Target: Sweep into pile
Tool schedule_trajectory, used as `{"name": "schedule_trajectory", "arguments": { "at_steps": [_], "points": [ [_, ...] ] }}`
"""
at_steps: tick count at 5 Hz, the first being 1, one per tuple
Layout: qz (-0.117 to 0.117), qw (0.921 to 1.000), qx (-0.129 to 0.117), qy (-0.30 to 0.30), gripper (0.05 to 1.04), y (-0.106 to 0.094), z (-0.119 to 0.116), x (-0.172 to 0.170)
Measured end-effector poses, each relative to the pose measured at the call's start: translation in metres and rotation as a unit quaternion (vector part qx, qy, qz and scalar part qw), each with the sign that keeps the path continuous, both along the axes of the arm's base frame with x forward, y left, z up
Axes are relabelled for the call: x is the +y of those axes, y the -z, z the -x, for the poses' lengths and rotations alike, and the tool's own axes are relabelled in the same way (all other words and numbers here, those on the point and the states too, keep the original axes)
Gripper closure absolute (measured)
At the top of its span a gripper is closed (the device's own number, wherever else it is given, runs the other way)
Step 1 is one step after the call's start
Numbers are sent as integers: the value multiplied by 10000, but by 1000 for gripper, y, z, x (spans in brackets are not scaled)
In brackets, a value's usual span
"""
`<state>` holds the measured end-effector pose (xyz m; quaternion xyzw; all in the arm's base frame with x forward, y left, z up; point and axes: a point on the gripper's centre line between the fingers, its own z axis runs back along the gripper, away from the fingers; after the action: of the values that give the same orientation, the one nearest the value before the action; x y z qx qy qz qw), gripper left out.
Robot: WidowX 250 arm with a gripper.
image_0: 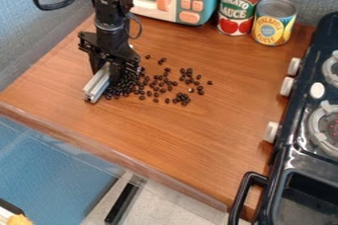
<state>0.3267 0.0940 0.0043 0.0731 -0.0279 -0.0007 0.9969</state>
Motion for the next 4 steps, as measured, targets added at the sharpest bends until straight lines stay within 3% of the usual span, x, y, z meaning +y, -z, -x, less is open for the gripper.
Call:
{"name": "schedule_trajectory", "arguments": {
  "at_steps": [2, 4],
  "points": [
    [137, 9996, -174, 191, 693, 2, -9, -34],
    [504, 9980, -306, 216, 693, 4, -14, -66]
  ]
}}
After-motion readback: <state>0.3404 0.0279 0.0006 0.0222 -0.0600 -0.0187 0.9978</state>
